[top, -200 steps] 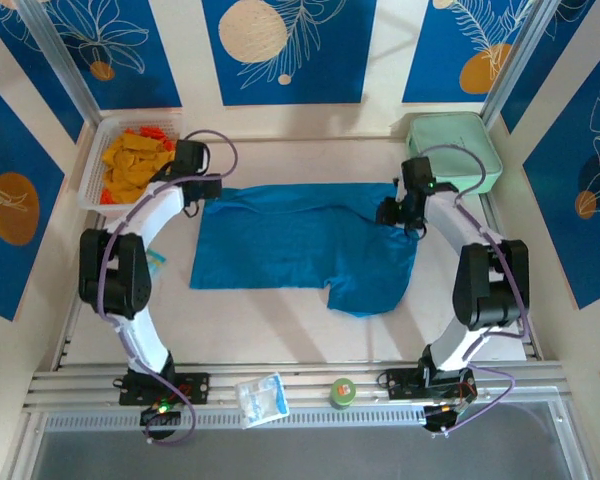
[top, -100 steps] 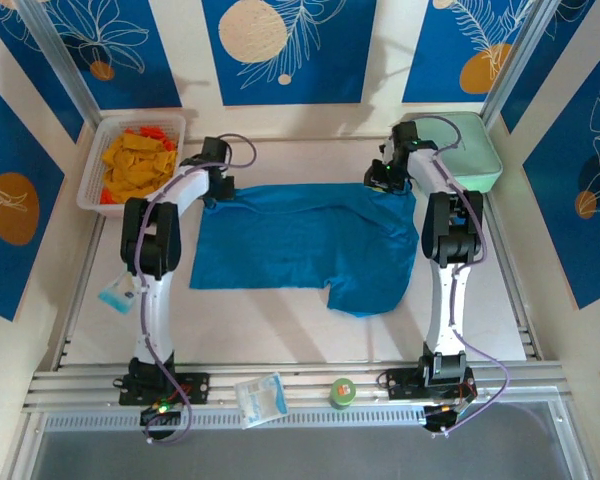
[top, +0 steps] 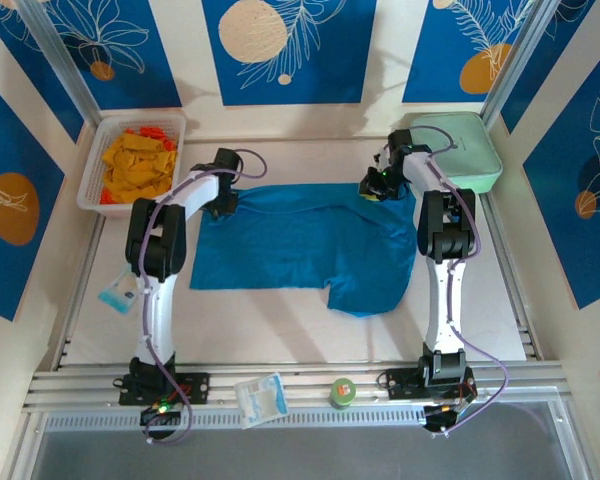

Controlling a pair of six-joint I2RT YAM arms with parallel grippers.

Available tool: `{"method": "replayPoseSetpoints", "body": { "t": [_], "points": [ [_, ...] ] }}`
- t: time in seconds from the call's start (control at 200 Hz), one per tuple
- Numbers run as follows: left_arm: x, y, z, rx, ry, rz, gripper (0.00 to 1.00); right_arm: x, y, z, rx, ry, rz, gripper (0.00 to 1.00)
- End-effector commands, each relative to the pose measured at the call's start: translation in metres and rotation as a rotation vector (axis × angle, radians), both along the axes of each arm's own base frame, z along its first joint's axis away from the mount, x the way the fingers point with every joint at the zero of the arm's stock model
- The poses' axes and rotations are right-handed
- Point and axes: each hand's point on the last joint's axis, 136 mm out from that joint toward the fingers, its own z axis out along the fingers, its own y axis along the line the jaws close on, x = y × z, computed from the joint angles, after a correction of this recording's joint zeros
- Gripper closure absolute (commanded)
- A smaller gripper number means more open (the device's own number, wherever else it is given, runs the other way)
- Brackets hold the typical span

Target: Fold and stack the t-shirts

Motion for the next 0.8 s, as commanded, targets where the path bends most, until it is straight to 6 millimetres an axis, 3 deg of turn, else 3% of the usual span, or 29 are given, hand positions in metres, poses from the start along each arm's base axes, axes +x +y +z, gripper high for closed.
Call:
{"method": "replayPoseSetpoints", "body": {
  "t": [0.0, 0.125, 0.355, 0.795],
  "points": [
    [-0.003, 0.009, -0.004, 0.076, 0.044, -0.006, 1.00, -0.010, 0.011, 0.007, 0.055, 0.021, 0.012, 0.78],
    [-0.001, 0.008, 0.001, 0.075, 0.033, -0.006, 1.00, -0.015, 0.011, 0.014, 0.051, 0.003, 0.014, 0.77],
    [0.000, 0.008, 0.004, 0.073, 0.026, -0.006, 1.00, -0.011, 0.000, 0.017, -0.025, -0.012, 0.014, 0.61],
    [0.003, 0.006, -0.002, 0.065, 0.028, -0.009, 1.00, -0.009, 0.010, 0.006, 0.001, 0.011, 0.047, 0.62]
  ]
}}
